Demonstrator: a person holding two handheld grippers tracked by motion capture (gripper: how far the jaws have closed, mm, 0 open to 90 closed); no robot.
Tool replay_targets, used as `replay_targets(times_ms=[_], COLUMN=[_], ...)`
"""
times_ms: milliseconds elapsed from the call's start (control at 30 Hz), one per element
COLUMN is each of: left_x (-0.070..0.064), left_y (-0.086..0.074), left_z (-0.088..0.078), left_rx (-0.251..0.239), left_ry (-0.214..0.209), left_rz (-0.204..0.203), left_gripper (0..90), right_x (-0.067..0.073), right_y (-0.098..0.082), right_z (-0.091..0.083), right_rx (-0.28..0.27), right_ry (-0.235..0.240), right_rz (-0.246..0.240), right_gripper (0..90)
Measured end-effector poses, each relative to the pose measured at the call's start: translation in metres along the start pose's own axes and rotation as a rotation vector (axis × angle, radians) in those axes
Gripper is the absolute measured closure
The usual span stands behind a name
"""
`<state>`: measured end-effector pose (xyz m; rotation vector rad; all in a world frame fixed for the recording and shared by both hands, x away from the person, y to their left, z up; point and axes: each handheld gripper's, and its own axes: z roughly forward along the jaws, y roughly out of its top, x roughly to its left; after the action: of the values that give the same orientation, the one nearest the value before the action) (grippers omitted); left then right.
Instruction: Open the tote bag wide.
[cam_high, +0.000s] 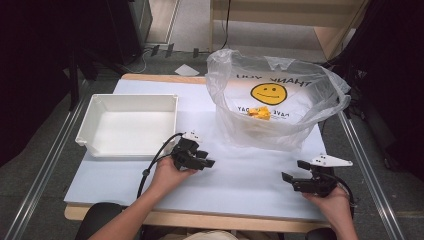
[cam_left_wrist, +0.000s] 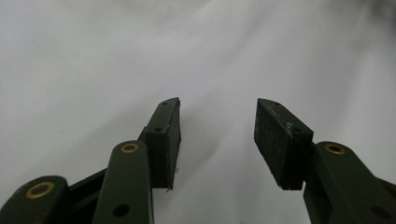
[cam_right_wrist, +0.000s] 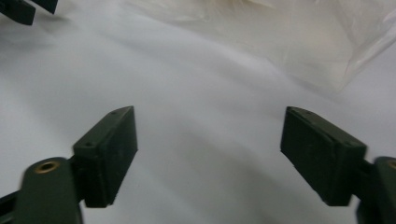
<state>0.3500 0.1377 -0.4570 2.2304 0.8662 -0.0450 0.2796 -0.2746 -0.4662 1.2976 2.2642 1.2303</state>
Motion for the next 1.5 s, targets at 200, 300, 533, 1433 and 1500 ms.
replay_targets(times_ms=[200,300,533,1433,1500], left_x=[-0.008,-0.006,-0.005,-0.007,-0.007], left_y=[0.000,0.000,0.000,0.003,0.004], left_z=[-0.004,-0.004,-0.004,0.002,0.002], left_rx=[-0.031,-0.025,-0.028,-0.004,-0.002], left_ry=[0.033,0.033,0.024,0.003,0.004], left_rz=[0.071,0.065,0.057,0.072,0.075], left_gripper=[48.1,45.6,44.8,45.0,45.1], right_x=[-0.002,-0.003,-0.003,-0.016,-0.017], right_y=[0.001,0.000,0.000,0.003,0.004], right_z=[0.001,0.000,0.000,-0.007,-0.006], right_rx=[-0.001,-0.006,0.000,-0.037,-0.031], right_ry=[-0.020,-0.019,-0.010,-0.028,-0.028], right_rz=[-0.007,-0.003,0.001,0.000,0.015], right_gripper=[29.4,31.2,33.6,43.2,42.8])
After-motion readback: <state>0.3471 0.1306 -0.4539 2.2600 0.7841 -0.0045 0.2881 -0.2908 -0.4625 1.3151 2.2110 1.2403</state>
